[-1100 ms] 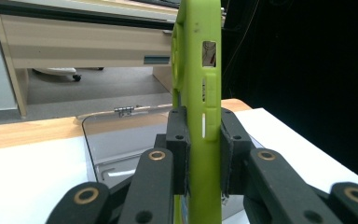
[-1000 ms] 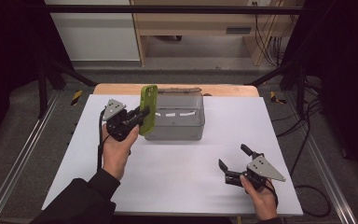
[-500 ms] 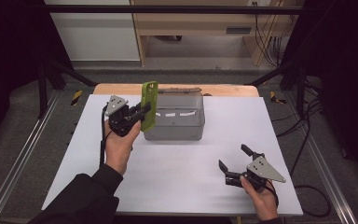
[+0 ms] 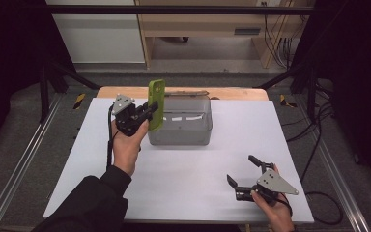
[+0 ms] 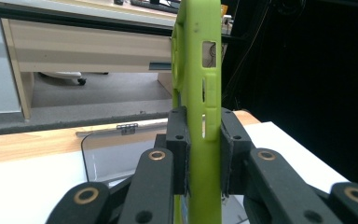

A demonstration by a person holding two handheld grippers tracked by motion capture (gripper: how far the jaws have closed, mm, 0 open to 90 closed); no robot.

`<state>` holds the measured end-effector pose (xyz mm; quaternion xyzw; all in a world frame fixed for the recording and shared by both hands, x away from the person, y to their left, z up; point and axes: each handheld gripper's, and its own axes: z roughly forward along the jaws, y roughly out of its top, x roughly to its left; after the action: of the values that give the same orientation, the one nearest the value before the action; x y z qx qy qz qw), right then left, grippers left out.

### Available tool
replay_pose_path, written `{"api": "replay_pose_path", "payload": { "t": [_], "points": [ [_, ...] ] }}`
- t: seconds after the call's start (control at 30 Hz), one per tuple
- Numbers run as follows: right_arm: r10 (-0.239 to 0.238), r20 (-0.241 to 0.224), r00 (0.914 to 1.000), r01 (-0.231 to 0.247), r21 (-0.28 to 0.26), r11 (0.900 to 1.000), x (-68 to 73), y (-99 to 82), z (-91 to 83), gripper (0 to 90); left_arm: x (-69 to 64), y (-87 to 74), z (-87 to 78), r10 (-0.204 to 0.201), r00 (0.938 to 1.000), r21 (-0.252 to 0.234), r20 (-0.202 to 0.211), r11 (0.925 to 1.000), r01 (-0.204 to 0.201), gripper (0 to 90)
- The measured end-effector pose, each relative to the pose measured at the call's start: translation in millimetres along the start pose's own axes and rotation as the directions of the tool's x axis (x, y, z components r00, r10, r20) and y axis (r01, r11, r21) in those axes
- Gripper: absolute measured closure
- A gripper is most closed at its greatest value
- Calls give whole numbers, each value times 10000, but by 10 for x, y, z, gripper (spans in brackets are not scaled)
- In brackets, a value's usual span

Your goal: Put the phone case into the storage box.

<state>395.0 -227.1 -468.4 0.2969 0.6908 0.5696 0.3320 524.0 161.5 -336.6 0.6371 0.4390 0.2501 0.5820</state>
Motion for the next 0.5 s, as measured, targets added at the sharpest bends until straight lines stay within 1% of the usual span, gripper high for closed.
{"api": "replay_pose_path", "payload": {
  "t": [0.1,0.17,0.23,0.37,0.5],
  "points": [
    [-72,-11,10000,72,14,10000,12,-5,-11,29,17,-5,33,-41,9999,37,-117,10000,42,771],
    [-1,-14,10000,1,-10,10000,14,-8,-29,29,35,-4,47,-105,9998,84,-143,9999,106,771],
    [18,-44,10000,-18,27,10000,13,-22,-37,29,54,1,61,-120,9997,70,-219,9999,121,771],
    [52,-130,9999,-52,49,10000,38,-13,-15,29,103,15,108,-315,9989,-21,-361,9995,315,772],
    [-57,-178,9998,59,121,9999,55,-13,-8,31,140,15,169,-399,9979,-52,-509,9992,397,771]
  ]
}}
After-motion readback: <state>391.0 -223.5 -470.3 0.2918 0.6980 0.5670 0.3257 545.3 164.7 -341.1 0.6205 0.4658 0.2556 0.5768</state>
